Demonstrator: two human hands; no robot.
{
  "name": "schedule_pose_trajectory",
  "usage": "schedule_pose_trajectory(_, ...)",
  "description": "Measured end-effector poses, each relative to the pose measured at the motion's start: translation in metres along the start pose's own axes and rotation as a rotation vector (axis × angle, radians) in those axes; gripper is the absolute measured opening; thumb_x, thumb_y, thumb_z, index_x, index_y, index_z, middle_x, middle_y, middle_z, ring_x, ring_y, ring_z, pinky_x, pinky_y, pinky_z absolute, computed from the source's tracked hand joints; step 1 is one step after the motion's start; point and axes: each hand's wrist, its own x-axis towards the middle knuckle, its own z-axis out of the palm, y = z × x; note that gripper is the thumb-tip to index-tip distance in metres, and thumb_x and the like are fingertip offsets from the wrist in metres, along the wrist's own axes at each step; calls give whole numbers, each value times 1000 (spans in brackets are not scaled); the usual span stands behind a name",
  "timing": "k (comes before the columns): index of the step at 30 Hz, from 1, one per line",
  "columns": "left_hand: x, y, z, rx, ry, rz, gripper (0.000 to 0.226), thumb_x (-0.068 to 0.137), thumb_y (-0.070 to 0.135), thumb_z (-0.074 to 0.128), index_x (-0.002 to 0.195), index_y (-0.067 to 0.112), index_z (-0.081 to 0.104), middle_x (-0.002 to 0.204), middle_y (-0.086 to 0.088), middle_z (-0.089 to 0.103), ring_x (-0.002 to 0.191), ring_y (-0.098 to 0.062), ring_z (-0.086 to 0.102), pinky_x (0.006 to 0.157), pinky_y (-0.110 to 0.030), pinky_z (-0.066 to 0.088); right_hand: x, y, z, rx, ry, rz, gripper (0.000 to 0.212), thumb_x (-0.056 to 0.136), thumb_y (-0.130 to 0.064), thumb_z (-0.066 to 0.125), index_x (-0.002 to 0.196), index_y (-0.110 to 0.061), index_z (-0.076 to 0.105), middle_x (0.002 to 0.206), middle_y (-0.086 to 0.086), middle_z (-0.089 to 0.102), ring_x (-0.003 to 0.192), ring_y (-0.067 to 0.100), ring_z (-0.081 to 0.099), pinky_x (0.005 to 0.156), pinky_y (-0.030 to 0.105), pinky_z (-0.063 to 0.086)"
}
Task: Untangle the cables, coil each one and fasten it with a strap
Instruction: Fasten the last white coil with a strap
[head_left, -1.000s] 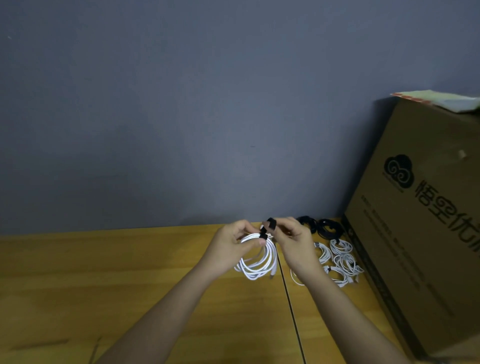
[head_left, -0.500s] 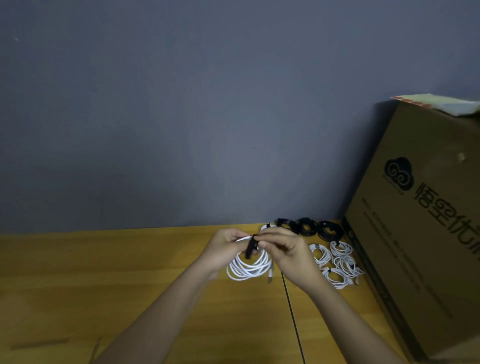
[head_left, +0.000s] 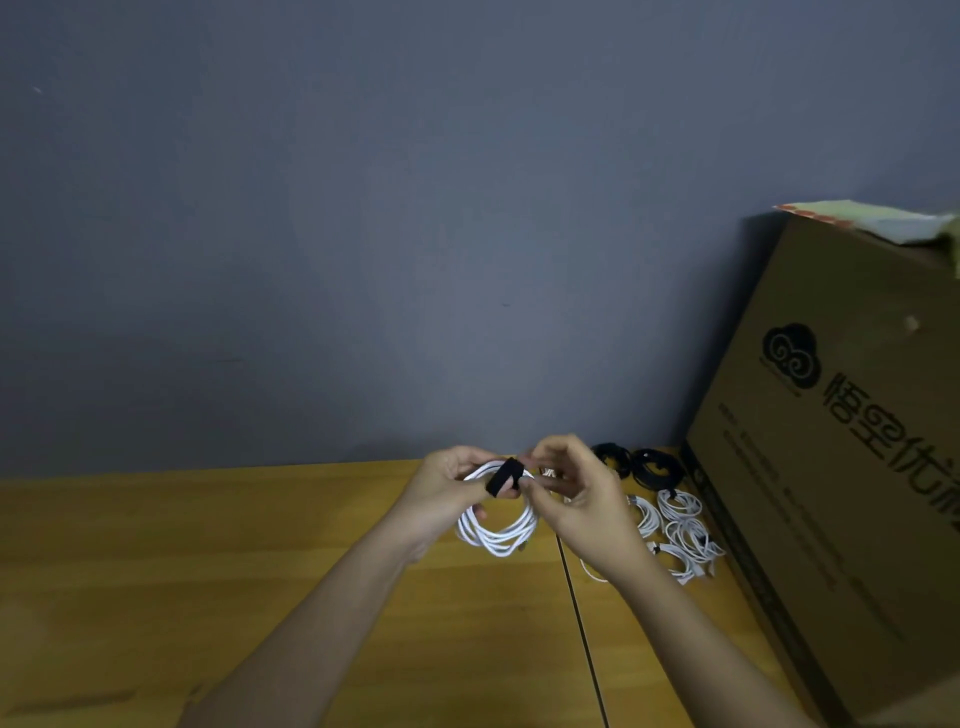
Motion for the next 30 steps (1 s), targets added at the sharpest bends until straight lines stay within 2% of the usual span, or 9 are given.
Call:
schedule_pose_trajectory(2,-1,1,2,21,-1,26,14,83,1,69,94,8,66,82,1,75,76,-12,72,48,-17,44,2,-2,0,-66,-11,-57,31,84,1,68,97,-27,65,99,-5,65,96,4,63,81,19,52)
schedule_pose_trajectory(5,-2,2,3,47,29,57,11,85,2,68,93,8,65,76,4,74,67,-7,69,47,-18,45,5,-5,-1,-146,4,-134,21,87,0,65,94,-18,72,94,-5,65,90,1,61,73,12,48)
schedule_pose_trajectory(9,-2,5,3,42,48,83,5,87,5,66,91,8,65,78,2,75,77,-13,73,47,-16,44,7,-4,4,-80,107,-78,18,89,-1,61,92,-16,71,92,-4,66,86,5,63,71,26,53)
schedule_pose_trajectory(14,0,5,1,35,86,57,8,88,6,65,89,12,70,75,1,73,66,-3,68,50,-13,43,5,-2,1,-121,21,-111,21,87,1,64,96,-15,74,99,-1,64,93,2,61,74,10,47)
schedule_pose_trajectory(18,1,6,-2,6,84,46,9,89,11,65,89,18,72,72,8,73,62,1,63,51,-13,44,7,-3,-4,-88,-39,-66,23,88,-7,65,100,-24,74,103,-5,68,97,7,64,72,20,54)
schedule_pose_trajectory(22,3,8,-6,3,76,36,10,90,15,64,94,20,72,82,12,74,72,4,65,53,-14,46,9,-7,-1,-37,-69,6,31,83,-10,72,98,-37,72,104,-13,70,87,7,68,71,24,56)
schedule_pose_trajectory(25,2,10,-8,5,51,41,11,91,16,63,98,19,71,83,11,74,73,4,65,54,-14,46,9,-8,0,-49,-59,39,37,83,-11,71,94,-47,70,84,-8,74,69,15,70,64,26,57)
schedule_pose_trajectory(27,1,10,-10,1,28,38,12,91,17,63,101,17,70,86,8,74,75,1,66,55,-15,48,9,-6,0,-14,-53,64,35,85,-11,70,95,-45,71,73,0,73,56,22,68,62,35,58)
schedule_pose_trajectory(30,1,9,-13,8,11,20,13,91,19,64,102,18,70,92,3,74,81,-5,68,60,-19,51,10,-3,2,11,-56,91,26,86,-11,69,100,-32,73,70,3,72,45,26,63,55,49,56)
